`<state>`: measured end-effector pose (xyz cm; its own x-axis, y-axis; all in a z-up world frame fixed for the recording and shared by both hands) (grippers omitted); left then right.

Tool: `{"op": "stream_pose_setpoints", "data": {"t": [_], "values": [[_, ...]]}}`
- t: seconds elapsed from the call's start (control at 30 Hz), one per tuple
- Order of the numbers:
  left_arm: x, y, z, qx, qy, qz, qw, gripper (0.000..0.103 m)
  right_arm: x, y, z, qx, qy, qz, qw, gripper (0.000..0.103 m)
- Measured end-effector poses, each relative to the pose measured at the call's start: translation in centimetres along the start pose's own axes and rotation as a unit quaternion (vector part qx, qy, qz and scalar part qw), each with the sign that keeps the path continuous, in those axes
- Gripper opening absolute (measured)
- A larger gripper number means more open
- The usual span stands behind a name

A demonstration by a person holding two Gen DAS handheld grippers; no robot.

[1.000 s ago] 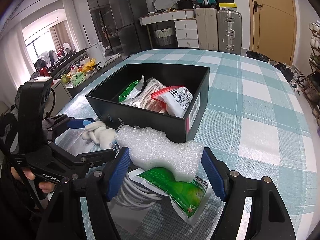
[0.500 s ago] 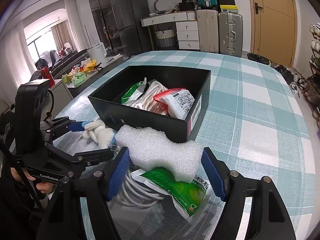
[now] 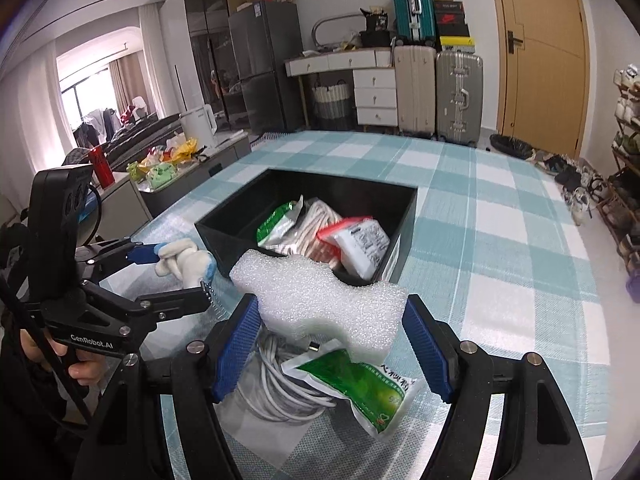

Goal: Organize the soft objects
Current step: 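Lift the bunny and foam block and carry both over the black box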

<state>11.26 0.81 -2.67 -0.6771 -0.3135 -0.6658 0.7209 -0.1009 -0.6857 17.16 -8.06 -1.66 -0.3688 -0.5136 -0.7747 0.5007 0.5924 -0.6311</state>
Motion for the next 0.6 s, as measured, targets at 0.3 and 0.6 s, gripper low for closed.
{"op": "stream_pose_setpoints", "data": {"t": [0.3, 0.6], "values": [[-2.1, -1.0, 0.4, 0.004, 0.005, 0.022, 0.9997, 0.090, -1.3, -1.4, 0.1, 0.017, 0.002, 0.025, 1.000, 0.074], [-4.5, -0.8, 1.0, 0.004, 0.019, 0.035, 0.9992, 0.090, -2.9, -1.0, 1.0, 0.036, 0.011, 0.028, 0.999, 0.074]]}}
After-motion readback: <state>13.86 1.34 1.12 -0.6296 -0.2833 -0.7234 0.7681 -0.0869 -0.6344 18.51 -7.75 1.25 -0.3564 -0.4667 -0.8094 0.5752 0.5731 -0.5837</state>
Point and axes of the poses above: each gripper's, at about its wrist camera, not at the fingertips, and y roughly the way its jaws point, z to its right, x to its underside, the point moved 5 cm from there along y, roughly the way its jaws point, and after that the axes turned 13 degrees about -y, right-handed, at the moved point
